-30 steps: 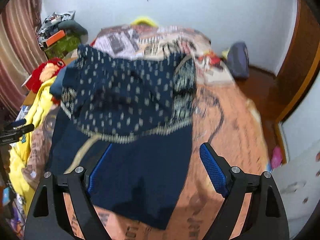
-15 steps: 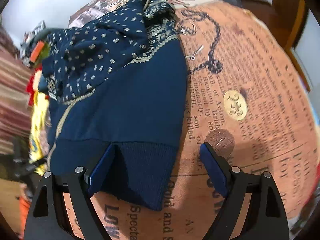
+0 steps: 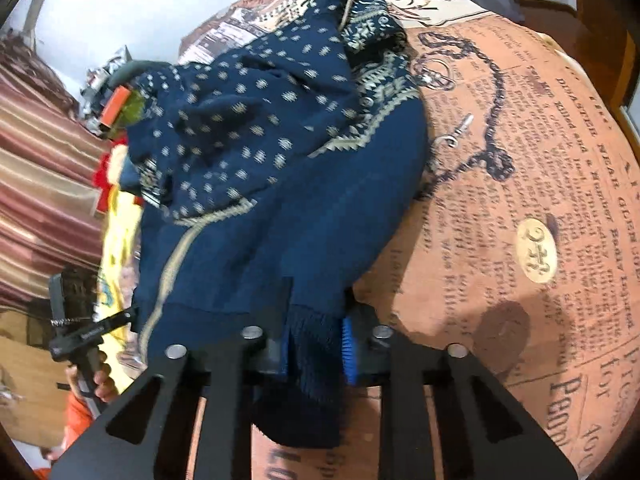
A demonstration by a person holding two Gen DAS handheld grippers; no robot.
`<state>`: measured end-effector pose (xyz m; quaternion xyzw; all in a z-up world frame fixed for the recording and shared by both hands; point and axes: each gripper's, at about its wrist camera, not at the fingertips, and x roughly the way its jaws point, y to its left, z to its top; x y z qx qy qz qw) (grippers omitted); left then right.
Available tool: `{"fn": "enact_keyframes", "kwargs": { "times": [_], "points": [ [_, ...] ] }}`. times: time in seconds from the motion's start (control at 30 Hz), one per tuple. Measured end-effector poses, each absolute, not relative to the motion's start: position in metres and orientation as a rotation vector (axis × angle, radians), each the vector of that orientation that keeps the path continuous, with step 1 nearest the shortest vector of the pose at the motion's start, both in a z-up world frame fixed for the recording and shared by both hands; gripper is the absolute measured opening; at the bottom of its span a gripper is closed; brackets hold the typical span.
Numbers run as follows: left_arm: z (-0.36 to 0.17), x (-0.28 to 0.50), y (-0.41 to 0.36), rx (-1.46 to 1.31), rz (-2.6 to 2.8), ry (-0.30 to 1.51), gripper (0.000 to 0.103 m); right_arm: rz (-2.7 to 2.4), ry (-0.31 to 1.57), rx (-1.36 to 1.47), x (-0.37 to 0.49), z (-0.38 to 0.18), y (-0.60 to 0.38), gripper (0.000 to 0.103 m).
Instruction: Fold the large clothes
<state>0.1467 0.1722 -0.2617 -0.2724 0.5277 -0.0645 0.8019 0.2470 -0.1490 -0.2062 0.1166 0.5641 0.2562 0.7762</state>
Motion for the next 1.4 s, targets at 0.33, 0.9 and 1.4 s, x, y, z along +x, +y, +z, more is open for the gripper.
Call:
{"fn": "enact_keyframes", "kwargs": {
  "times": [0.33, 0.9, 1.4],
  "points": [
    [-0.168, 0.184, 0.184, -0.504, -0.152, 0.89, 0.01, 0.601, 1.015, 0.259, 0.268, -0.148, -0.136, 0.014],
    [-0.098, 0.365, 0.229, -0.389, 0.003, 0.67, 0.01, 0.435, 0.843, 0.284, 0.436, -0.114, -0.109, 0.013],
    [-0.186, 0.432, 0.256, -0.375, 0.144, 0.873, 0.029, 0.401, 1.05, 0.401, 0.492, -0.203, -0.126, 0.051]
  ]
}}
